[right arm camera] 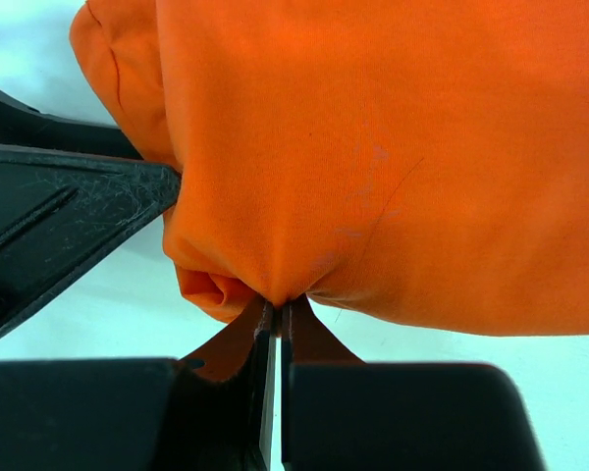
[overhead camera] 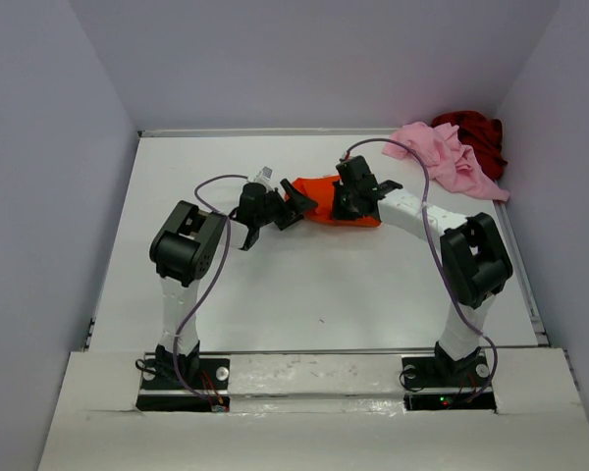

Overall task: Fold and stack the t-shirts
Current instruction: Fold the tshirt, then neatly place the folded tshirt to the corner

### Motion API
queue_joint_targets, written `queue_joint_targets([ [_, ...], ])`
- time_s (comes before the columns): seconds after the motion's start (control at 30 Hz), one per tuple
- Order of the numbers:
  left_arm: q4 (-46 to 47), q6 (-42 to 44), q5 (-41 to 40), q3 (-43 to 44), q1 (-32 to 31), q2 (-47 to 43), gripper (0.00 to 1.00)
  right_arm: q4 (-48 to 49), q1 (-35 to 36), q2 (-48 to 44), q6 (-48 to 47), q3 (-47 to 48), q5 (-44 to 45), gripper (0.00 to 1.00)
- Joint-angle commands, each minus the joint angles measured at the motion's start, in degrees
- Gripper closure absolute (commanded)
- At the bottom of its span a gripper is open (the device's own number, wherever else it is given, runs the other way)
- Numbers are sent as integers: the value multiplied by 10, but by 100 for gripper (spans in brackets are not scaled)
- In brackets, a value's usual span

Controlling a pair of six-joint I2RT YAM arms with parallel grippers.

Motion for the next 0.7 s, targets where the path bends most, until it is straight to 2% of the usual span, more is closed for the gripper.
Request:
queue_joint_targets([
  [0.0, -16, -9, 6, 12, -2, 18, 7, 8, 6, -15, -2, 23, 1, 100],
  [0.67, -33, -9, -3, 70, 0, 49, 7, 15, 6, -39, -2, -21, -6, 100],
])
